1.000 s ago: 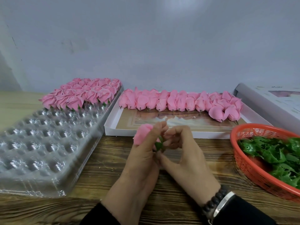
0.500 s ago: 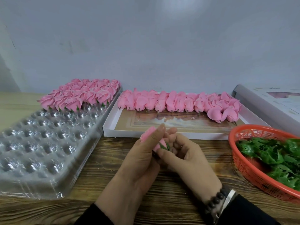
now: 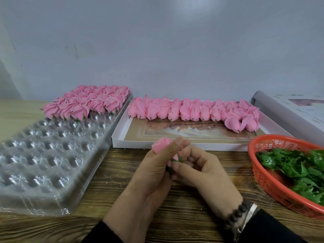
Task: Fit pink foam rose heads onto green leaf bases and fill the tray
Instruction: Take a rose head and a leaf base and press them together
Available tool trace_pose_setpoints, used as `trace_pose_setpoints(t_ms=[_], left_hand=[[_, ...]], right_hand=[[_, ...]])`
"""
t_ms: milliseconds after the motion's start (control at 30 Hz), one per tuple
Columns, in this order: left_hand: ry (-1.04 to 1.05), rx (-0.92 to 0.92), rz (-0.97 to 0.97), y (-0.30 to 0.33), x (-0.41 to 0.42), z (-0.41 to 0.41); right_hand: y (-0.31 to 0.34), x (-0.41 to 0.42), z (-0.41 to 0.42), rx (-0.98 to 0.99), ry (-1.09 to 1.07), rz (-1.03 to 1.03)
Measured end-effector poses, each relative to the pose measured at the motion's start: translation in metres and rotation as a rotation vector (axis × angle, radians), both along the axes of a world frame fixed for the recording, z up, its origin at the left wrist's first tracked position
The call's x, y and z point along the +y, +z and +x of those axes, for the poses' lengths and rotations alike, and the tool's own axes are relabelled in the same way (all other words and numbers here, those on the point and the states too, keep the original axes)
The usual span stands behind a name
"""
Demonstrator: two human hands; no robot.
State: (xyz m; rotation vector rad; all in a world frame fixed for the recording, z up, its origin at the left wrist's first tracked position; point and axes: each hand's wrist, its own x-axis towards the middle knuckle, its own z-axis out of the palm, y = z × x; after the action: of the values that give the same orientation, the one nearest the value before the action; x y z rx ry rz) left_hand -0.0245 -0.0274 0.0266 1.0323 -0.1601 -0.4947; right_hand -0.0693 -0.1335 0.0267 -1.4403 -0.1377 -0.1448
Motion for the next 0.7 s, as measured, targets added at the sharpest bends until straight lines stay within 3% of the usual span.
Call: trace_pose_setpoints(t_ms=[100, 200, 367, 533, 700], left_hand=[[0.026, -0.059, 0.015, 0.000, 0.000, 0.000], [0.149, -0.187, 0.047, -0.001, 0.002, 0.002], [0.380, -0.556, 0.391, -0.005, 0.008, 0.009], [0.303, -0.655, 0.615, -0.006, 0.005, 0.005], [0.235, -0.837, 0.893, -0.006, 0.005, 0.003]], right_hand=[[0.000, -0.002, 0.000, -0.022, 0.053, -0.059], [-0.005, -0.002, 0.004, -0.074, -0.072, -0.174], [-0.010, -0.009, 0.005, -0.262, -0.326, -0.404], [-0.010, -0.012, 0.005, -0.396, -0.216, -0.638], [-0.005, -0.015, 0.004, -0.396, -0.172, -0.628]])
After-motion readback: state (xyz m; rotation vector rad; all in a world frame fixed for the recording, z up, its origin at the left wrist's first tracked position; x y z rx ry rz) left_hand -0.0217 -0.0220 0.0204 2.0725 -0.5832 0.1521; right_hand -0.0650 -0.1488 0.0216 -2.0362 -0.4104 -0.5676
